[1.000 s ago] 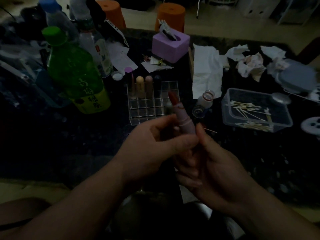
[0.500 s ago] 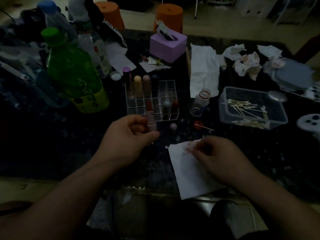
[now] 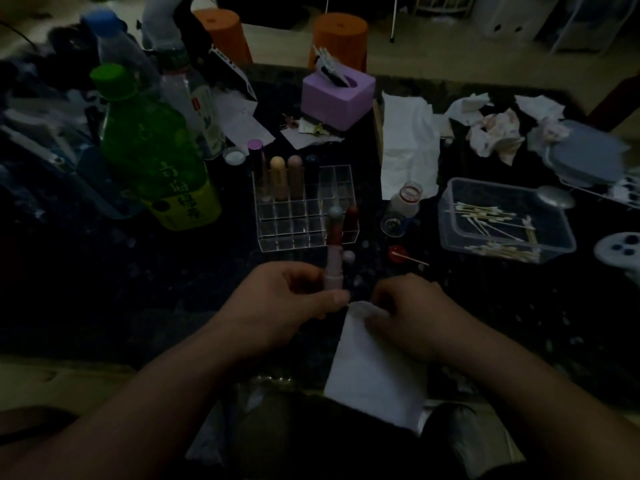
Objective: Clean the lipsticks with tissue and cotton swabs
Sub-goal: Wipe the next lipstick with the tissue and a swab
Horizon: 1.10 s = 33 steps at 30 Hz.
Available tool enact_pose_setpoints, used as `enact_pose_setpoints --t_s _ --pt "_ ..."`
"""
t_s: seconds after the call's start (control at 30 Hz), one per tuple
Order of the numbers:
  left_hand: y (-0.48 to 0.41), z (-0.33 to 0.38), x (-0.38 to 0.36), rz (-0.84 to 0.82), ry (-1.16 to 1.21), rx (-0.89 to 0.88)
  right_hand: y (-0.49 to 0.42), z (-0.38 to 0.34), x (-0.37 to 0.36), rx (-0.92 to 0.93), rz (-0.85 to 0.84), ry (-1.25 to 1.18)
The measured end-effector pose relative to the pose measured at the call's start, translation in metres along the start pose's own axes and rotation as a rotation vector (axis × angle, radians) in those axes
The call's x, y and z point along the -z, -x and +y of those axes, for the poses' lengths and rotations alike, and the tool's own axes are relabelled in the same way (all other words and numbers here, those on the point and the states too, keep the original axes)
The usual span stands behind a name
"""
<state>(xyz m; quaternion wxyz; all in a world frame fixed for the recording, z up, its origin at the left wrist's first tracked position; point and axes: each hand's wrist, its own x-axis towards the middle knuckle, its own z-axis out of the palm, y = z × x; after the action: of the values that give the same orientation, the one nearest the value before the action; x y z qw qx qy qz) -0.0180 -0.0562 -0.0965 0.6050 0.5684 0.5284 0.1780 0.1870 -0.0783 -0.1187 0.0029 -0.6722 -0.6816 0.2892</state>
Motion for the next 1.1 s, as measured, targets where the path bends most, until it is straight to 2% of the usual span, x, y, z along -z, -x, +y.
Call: enact_pose_setpoints --t_s 0.1,0.2,0.3,0.4,0.5,0.6,0.8,0.97,1.1 --pt "0.006 0.006 0.004 -0.076 -0.036 -0.065 0.01 -0.001 0.019 0.053 -0.067 -0.359" --pt "0.015 0.014 0.001 -0.188 -0.032 -0.124 0.024 -0.004 0.033 0.067 -0.235 -0.683" --pt "0.021 0.017 -0.004 -0.12 0.01 -0.131 0.037 -0.007 0.041 0.005 -0.313 -0.924" --pt "0.023 0.019 -0.006 -0.062 0.108 -0.106 0.049 -0.012 0.043 -0.026 -0.24 -1.093" --pt "0.028 0.021 -0.01 -0.088 0.23 -0.078 0.058 -0.013 0.036 -0.04 -0.049 -1.172" --pt "0.033 0.022 -0.015 -0.115 0.255 -0.089 0.067 -0.015 0.029 -0.059 0.062 -1.191" --pt "0.034 0.023 -0.02 -0.098 0.444 -0.128 0.079 -0.019 0.035 0.048 0.101 -1.1" --pt "0.035 0.023 -0.018 -0.12 0.393 -0.135 0.078 -0.017 0.035 0.071 0.09 -1.053" --pt "0.036 0.025 -0.017 -0.046 0.345 -0.105 0.076 -0.014 0.035 0.067 0.112 -1.039"
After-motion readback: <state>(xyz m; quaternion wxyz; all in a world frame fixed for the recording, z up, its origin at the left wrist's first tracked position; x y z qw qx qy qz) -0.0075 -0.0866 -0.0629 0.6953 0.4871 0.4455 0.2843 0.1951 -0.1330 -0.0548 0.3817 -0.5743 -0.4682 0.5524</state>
